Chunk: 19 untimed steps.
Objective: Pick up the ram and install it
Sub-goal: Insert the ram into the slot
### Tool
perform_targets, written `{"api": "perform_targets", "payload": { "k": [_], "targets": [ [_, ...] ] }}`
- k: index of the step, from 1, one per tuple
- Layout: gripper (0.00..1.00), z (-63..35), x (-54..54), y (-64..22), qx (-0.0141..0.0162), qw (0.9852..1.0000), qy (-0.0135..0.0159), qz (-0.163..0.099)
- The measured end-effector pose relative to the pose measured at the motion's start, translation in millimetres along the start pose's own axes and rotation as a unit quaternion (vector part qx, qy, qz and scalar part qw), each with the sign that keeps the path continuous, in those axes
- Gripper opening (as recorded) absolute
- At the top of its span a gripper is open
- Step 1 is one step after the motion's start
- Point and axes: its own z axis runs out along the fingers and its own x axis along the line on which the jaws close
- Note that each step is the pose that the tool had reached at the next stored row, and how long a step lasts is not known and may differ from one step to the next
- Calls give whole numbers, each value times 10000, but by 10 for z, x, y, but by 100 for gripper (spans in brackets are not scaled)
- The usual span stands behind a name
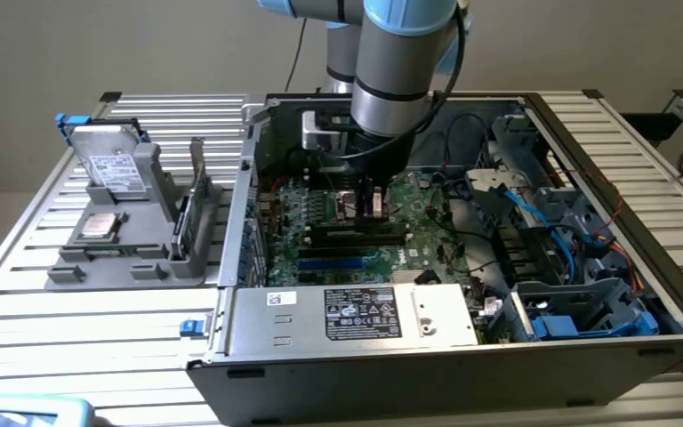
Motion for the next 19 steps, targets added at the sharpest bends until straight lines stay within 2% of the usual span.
{"api": "perform_targets", "payload": {
  "k": [6, 12, 19],
  "targets": [
    [13, 8, 2, -3, -1, 10000, -1, 0],
    [13, 20, 1, -4, 0, 10000, -28, -2],
    [13, 25, 2, -4, 0, 10000, -34, -2]
  ]
}}
